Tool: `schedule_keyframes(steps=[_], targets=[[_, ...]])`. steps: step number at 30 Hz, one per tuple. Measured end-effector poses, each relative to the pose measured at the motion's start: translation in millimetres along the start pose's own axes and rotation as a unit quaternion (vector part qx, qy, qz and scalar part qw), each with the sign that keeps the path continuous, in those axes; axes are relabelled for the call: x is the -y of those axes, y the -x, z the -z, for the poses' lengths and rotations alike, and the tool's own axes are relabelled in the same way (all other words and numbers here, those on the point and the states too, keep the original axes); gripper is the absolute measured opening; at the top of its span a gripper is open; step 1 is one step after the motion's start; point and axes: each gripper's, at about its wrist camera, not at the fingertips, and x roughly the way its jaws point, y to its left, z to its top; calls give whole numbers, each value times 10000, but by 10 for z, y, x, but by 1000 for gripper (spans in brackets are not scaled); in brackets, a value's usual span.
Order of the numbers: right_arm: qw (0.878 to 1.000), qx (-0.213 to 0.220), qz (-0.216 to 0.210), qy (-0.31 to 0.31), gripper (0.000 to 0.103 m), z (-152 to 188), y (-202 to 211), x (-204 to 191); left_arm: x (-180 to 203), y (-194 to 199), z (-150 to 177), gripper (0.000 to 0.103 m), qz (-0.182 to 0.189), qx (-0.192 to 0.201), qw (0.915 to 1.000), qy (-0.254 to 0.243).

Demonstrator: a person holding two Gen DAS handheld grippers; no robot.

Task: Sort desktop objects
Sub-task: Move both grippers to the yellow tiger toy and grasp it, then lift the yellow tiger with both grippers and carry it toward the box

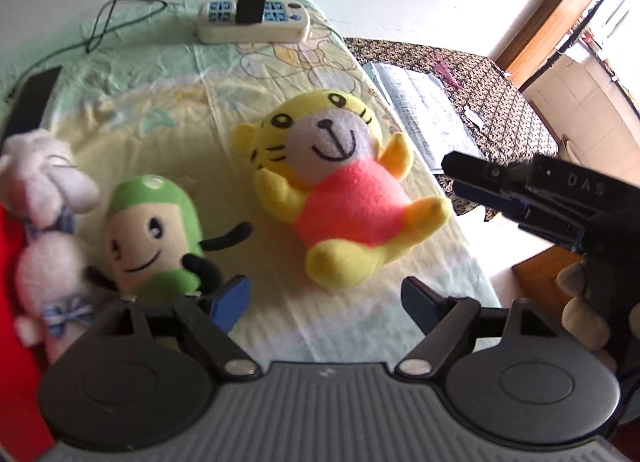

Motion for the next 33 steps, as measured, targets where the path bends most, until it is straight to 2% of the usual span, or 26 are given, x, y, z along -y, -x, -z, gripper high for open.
schedule_keyframes(steps=[7, 13, 17, 19, 22, 24, 27, 33], targets=[[9986, -430, -147, -264, 44, -180, -410, 227, 90, -274, -286, 82, -126, -92, 9998, 152], [9960, -755, -337, -339, 46, -237, -718, 313, 27, -583, -399, 76, -181, -314, 9989, 314], [9939, -918, -432, -429, 48, -219, -862, 401, -64, -712, -436, 81, -37, -463, 9979, 458], [9917, -1008, -538, -593, 56, -208, -932, 462, -68, -760, -459, 83, -104, -499, 9980, 382], [9885, -1102, -631, -818, 60, -187, -1011, 535, -125, -809, -482, 84, 23, -560, 9974, 462], [9846, -1188, -779, -1015, 58, -173, -1046, 580, -146, -824, -493, 84, 71, -580, 9972, 465], [9767, -1316, -1098, -1288, 44, -142, -1064, 609, -144, -836, -493, 83, 101, -593, 9974, 409], [9744, -1339, -1188, -1364, 38, -78, -944, 558, -76, -786, -438, 80, 117, -548, 9983, 174]])
